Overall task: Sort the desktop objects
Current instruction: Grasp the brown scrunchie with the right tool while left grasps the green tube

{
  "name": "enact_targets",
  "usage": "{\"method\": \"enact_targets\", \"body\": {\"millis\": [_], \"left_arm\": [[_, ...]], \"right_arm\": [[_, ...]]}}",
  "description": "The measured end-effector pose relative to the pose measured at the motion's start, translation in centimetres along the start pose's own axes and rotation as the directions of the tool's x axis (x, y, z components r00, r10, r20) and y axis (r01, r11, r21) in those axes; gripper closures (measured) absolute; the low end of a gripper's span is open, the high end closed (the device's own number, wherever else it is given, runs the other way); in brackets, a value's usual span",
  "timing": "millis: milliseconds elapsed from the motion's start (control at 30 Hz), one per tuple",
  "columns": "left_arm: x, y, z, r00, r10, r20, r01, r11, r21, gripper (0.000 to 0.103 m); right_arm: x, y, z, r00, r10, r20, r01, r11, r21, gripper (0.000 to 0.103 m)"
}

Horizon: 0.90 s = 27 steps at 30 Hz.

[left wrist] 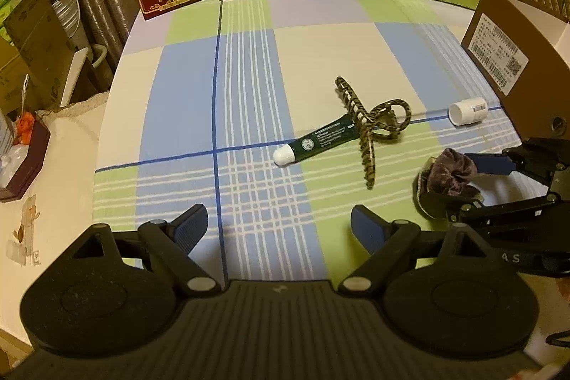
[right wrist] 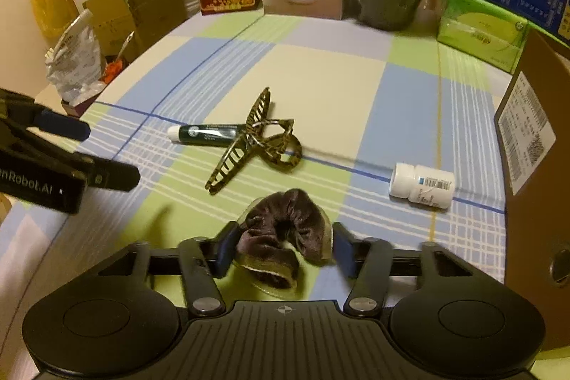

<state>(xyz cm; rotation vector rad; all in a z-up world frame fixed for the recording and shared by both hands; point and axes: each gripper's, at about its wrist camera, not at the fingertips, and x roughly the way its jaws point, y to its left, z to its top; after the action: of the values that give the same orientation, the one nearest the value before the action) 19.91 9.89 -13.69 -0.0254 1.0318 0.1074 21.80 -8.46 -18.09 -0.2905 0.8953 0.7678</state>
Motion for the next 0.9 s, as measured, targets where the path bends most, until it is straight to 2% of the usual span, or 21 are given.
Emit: {"method": "enact_targets", "body": {"millis": [100, 167, 300, 600, 833, 900], "left_arm": [[0.6, 0.3, 0.5, 1.0, -0.007, 0.005, 0.007, 1.0, 0.016, 0.018], [1.0, 0.4, 0.8, 1.0, -0.012, 0.009, 0.012, 1.0, 0.029, 0.018], [2.1, 0.5, 1.7, 1.0, -0.011, 0.025, 0.009, 0.997, 0.072, 0.024], [4.4, -0.4, 3.7, 0.998, -0.056, 0.032, 0.048, 0.977, 0.21, 0.026], [5.9, -1.3, 4.4, 0.995, -0.095, 0.029, 0.084, 0.961, 0.263, 0.026], [6.3, -1.6, 4.5, 0.993, -0.114, 0.024, 0.103, 0.954, 0.281, 0.033]], "right_arm": [[-0.1, -0.4, -0.2, 1.0, 0.0, 0.005, 0.0, 1.0, 0.014, 0.067], [-0.2, -0.8, -0.2, 1.0, 0.0, 0.002, 0.0, 0.999, 0.033, 0.07], [-0.6, -1.8, -0.5, 1.0, -0.017, -0.004, 0.017, 0.997, 0.069, 0.07], [-2.1, -4.5, -1.5, 0.996, -0.088, -0.018, 0.09, 0.983, 0.162, 0.07], [-2.8, -5.4, -2.1, 0.994, -0.111, -0.02, 0.112, 0.976, 0.189, 0.07], [-2.9, -5.5, -2.1, 0.994, -0.112, -0.02, 0.113, 0.975, 0.19, 0.07]]}}
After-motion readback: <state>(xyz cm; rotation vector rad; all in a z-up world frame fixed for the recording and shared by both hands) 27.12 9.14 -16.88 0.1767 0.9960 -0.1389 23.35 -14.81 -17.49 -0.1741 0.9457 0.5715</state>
